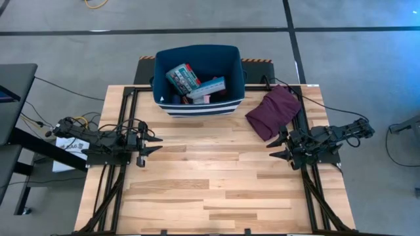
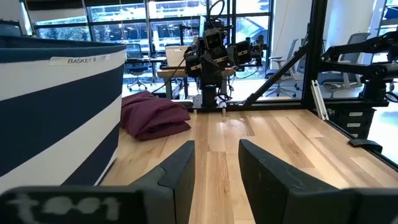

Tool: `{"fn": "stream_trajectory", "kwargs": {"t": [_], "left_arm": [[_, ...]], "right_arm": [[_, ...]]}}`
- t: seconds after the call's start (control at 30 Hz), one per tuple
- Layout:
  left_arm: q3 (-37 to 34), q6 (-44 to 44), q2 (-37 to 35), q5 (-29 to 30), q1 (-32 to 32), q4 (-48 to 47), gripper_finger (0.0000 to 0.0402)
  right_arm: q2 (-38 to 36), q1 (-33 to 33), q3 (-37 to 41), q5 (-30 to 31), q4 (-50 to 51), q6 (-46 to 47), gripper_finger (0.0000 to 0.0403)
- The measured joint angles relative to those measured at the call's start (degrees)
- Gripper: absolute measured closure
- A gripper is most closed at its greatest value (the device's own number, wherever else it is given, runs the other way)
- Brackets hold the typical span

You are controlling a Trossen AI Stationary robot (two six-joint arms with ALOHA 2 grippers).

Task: Pick & place medical supplies in basket/bin
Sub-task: Return to Home Position

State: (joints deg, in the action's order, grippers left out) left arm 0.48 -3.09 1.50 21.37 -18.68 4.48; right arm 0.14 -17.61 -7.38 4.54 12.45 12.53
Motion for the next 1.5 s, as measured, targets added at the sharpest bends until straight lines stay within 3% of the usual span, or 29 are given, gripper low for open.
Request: {"fn": "stream_trajectory", "kwargs": {"t": [1.5], "left_arm": [[0.0, 0.0, 0.0, 0.0, 0.0, 0.0, 0.0287]], "right_arm": [[0.0, 0.0, 0.0, 0.0, 0.0, 0.0, 0.0233]]}}
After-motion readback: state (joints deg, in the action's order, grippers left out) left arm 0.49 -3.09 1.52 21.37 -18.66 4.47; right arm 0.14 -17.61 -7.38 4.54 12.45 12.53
